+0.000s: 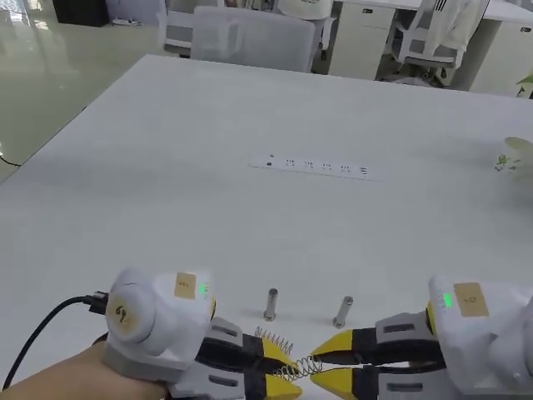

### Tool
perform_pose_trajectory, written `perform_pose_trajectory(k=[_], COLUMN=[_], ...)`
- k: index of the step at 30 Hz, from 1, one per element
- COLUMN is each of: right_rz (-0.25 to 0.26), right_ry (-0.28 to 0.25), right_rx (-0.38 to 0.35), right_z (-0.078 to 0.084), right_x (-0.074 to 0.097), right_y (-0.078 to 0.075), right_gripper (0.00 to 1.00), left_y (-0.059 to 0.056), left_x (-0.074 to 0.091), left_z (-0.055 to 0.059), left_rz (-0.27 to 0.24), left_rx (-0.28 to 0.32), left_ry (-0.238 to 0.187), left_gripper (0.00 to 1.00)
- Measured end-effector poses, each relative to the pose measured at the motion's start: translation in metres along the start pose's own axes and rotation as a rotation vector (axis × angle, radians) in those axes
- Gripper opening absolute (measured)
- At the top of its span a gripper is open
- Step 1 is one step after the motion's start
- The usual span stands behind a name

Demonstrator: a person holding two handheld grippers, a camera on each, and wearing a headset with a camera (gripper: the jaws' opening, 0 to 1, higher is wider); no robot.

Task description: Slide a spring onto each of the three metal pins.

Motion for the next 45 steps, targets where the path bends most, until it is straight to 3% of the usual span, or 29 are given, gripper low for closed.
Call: perform_pose_trajectory(k=[5, 7, 10, 15, 19, 36, 45], right_rz=[-0.001, -0.011, -0.004, -0.009, -0.028, -0.025, -0.016], right_ry=[-0.001, -0.049, -0.042, -0.058, -0.081, -0.085, -0.098], right_rx=[0.001, -0.030, -0.012, -0.057, -0.083, -0.061, -0.087], right_z=[-0.002, -0.011, -0.012, -0.015, -0.020, -0.030, -0.033], right_x=[-0.001, 0.000, -0.001, 0.000, -0.001, -0.012, -0.013], right_y=[0.000, 0.002, 0.001, 0.000, 0.003, 0.008, 0.005], right_gripper=[0.05, 0.00, 0.00, 0.00, 0.06, 0.08, 0.09], left_y=[0.000, -0.002, -0.002, -0.002, -0.002, -0.006, -0.005], left_x=[0.001, 0.000, -0.001, 0.002, 0.002, -0.001, 0.003], left_z=[0.000, -0.002, -0.003, -0.004, -0.005, -0.006, -0.006], left_rz=[0.001, 0.010, 0.003, 0.005, 0.004, 0.021, 0.012], left_rx=[-0.001, -0.003, -0.012, -0.016, -0.009, -0.029, -0.027], left_ry=[0.001, -0.010, -0.008, -0.015, -0.021, -0.009, -0.011], left_gripper=[0.02, 0.02, 0.02, 0.02, 0.02, 0.02, 0.02])
Point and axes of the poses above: the centre of the closed fingertips' face, and the gripper's own axes: x roughly backward along the fingers, y roughly to its left, z roughly out of its underside, the point moved 2 cm from there along x, roughly backward along the fingers, and after that the axes turned 7 degrees about y, right-handed, at the moved point
